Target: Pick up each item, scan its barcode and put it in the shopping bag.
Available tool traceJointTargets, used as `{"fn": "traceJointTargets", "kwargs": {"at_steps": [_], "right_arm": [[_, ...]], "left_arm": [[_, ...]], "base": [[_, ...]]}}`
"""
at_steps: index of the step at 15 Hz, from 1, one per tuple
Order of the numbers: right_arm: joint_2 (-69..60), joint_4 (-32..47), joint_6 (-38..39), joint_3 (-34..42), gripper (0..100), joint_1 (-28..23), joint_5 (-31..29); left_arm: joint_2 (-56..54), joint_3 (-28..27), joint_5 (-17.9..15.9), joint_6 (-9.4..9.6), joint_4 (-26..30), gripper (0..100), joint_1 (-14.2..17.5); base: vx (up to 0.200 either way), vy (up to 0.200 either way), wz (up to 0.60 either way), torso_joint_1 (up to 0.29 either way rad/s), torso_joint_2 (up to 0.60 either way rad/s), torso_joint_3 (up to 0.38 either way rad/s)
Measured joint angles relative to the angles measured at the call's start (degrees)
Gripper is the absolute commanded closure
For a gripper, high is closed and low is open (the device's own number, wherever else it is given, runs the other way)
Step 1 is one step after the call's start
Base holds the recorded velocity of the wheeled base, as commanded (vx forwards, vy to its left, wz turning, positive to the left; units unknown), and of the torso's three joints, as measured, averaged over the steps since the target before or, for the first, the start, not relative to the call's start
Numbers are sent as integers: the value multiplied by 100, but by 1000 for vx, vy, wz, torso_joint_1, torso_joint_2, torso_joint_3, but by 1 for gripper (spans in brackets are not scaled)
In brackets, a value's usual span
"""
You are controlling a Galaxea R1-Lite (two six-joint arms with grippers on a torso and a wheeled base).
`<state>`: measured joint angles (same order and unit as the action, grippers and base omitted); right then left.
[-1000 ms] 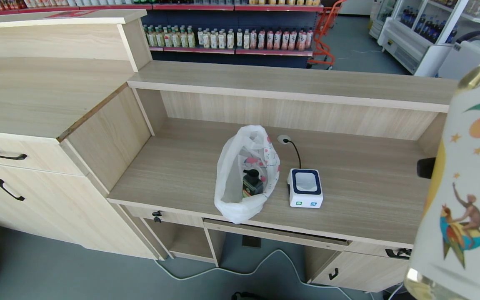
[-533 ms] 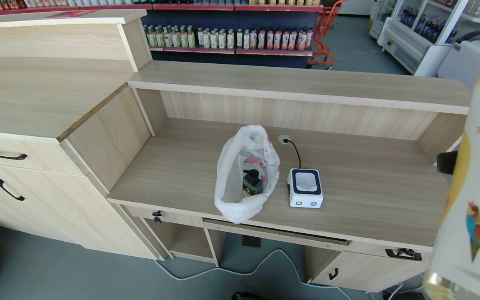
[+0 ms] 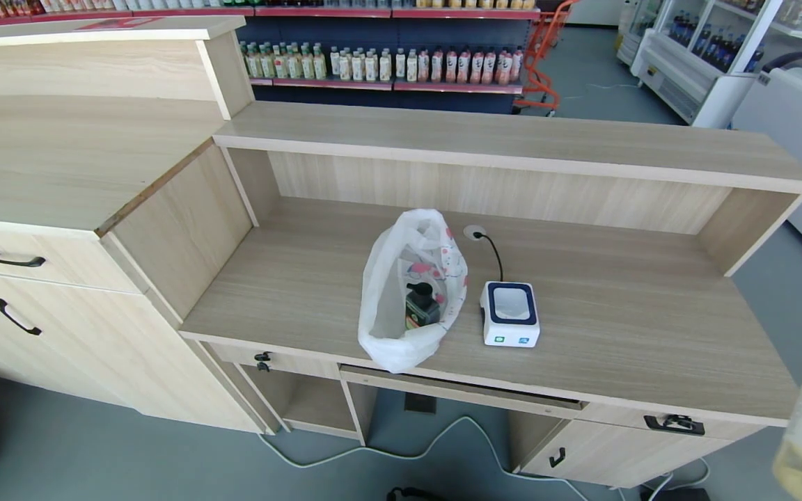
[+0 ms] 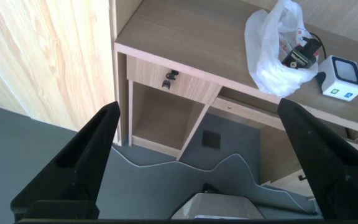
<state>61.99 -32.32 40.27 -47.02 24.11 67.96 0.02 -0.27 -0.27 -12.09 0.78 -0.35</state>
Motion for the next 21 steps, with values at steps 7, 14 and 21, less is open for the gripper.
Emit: {"fn": "traceJointTargets", "kwargs": {"at_steps": [7, 14, 21], "right_arm": [[83, -96, -1630, 74, 100, -419, -189], [1030, -33, -7316, 311, 100, -3371, -649], [1758, 1836, -10067, 441, 100, -6457, -696]], "left_arm": [[0, 0, 0, 0, 0, 0, 0], [0, 0, 2, -2, 1, 0, 2], [0, 0, 0, 0, 0, 0, 0]], "base": [[0, 0, 0, 0, 0, 0], [0, 0, 0, 0, 0, 0], [0, 0, 0, 0, 0, 0]]}}
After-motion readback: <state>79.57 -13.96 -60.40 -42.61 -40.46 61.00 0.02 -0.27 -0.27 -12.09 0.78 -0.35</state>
